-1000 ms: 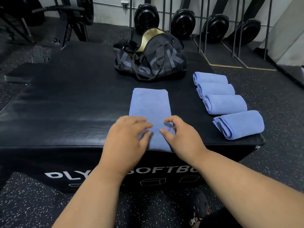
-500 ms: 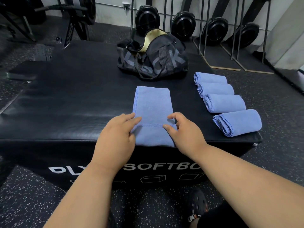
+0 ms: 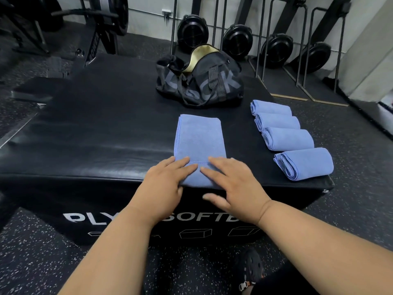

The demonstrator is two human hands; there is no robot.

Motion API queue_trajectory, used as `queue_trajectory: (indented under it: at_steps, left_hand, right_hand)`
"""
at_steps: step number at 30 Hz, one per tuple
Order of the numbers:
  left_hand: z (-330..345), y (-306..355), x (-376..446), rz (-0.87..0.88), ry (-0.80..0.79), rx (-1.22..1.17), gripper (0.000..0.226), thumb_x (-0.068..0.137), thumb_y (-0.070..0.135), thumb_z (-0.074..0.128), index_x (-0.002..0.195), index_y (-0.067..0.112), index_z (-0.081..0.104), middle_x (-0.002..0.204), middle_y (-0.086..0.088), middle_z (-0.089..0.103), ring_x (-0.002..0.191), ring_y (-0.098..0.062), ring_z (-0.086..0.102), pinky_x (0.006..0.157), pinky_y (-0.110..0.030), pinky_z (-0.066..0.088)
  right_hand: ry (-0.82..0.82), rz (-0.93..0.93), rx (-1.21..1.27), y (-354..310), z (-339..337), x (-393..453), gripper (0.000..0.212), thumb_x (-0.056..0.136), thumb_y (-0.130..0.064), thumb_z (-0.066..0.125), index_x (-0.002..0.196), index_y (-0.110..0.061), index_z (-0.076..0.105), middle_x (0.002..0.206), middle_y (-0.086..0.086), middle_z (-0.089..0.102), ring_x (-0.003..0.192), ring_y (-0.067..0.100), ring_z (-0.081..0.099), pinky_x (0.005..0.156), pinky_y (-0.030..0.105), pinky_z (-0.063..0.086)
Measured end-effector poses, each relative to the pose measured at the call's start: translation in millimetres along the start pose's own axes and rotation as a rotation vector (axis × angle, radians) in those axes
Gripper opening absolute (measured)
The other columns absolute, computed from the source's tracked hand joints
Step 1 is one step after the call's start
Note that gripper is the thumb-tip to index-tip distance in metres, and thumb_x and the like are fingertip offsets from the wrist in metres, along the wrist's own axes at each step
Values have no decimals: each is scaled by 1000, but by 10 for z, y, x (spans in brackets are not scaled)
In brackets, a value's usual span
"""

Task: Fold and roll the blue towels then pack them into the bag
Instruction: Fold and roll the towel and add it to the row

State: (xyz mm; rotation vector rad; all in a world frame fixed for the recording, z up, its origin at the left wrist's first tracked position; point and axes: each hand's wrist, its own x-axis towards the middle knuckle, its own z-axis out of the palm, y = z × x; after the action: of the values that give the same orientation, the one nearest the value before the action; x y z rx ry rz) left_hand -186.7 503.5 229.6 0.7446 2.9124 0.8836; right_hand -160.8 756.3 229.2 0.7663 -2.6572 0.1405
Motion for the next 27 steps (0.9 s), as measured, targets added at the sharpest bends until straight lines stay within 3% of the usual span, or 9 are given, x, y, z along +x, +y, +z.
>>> queue_trajectory:
  at_steps: [2,7,10,13,15,18,22,27]
  left_hand:
    - [-33,22,2,-20,-8,-36,66,99,14,55,156,46,45,166,21,34,158,-14,22,130,-32,15]
    - [-117,49,-24,-43,-14,-82,58,105,16,52,155,45,45,165,25,33,158,-8,20,124,-19,11]
    - [-191,73,-37,-47,-12,-94,52,106,21,53,152,46,50,162,26,39,156,-8,26,120,-17,16]
    - [-229,113,-40,-39,3,-91,44,105,24,57,145,42,59,155,24,50,150,-9,35,113,-16,22]
    - [-226,140,-36,-39,9,-75,43,105,27,58,146,41,59,154,24,52,149,-10,36,115,-18,24]
    - [-215,159,-26,-35,10,-66,43,105,29,59,145,42,59,150,23,55,146,-12,38,116,-20,25]
    - [-214,102,-34,-77,-29,-100,41,105,35,58,144,49,58,156,28,47,153,-6,30,121,-22,23]
    - [-269,38,-39,-86,-66,-182,36,104,37,58,134,57,62,148,33,52,149,0,34,121,-28,32]
  right_hand:
    - [-114,-10,-41,65,66,-69,69,97,-55,60,155,-20,49,157,8,52,140,33,53,115,56,44]
    - [-116,12,-2,164,78,-98,71,91,-20,79,155,-14,49,158,9,51,141,37,54,115,58,44]
    - [-129,32,1,190,50,-119,74,91,-25,77,157,-15,46,160,9,49,145,36,50,118,57,41]
    - [-119,26,-88,172,-4,-103,82,88,-42,79,156,-12,46,159,10,51,146,37,48,119,58,37]
    - [-73,30,-76,99,-6,-65,85,87,-46,80,156,-10,47,159,10,50,146,36,47,121,55,34]
    - [-38,32,-20,-41,72,32,74,88,-35,82,151,-8,53,152,9,58,140,34,55,117,54,42]
    - [-49,75,110,-19,73,93,65,81,-2,77,144,-8,60,145,8,65,133,33,62,113,53,46]
    - [-71,130,174,76,-42,-20,57,80,-8,65,137,-14,68,143,3,67,133,20,62,117,38,42]
